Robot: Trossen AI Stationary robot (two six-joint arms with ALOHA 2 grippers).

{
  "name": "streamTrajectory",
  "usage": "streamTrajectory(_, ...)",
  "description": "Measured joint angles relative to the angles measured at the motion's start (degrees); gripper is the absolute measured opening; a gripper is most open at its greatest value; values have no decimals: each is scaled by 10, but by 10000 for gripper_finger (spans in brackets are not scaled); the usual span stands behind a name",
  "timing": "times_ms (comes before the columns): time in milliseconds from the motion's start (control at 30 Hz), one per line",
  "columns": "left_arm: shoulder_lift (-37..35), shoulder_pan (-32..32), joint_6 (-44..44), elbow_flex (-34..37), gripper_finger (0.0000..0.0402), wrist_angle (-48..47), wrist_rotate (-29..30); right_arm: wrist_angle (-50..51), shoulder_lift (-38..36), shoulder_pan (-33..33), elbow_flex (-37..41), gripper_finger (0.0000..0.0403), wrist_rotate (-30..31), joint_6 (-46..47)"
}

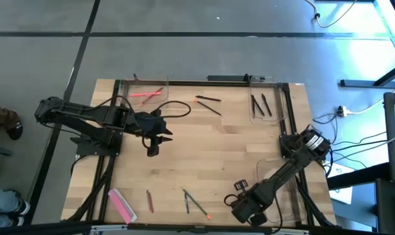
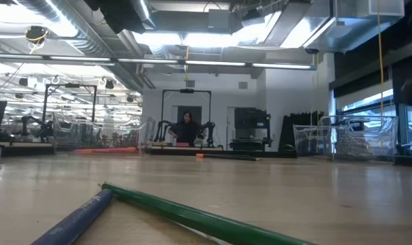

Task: Sort crayons/erasers/pens/pencils in bins
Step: Put the gray crayon into the bottom transparent bin

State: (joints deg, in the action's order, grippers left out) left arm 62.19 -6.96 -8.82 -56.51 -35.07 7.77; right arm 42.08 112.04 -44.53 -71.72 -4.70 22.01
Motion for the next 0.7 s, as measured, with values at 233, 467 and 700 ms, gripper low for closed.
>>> streamTrajectory(233, 0, 0, -1, 0, 99, 1, 0, 0, 5, 0, -2, 115, 31, 2)
streamTrajectory(467, 0, 0, -2, 0, 99, 1, 0, 0, 6, 0, -2, 115, 61, 46)
streamTrajectory(700, 0, 0, -1, 0, 98, 1, 0, 0, 6, 2, -1, 73, 77, 107)
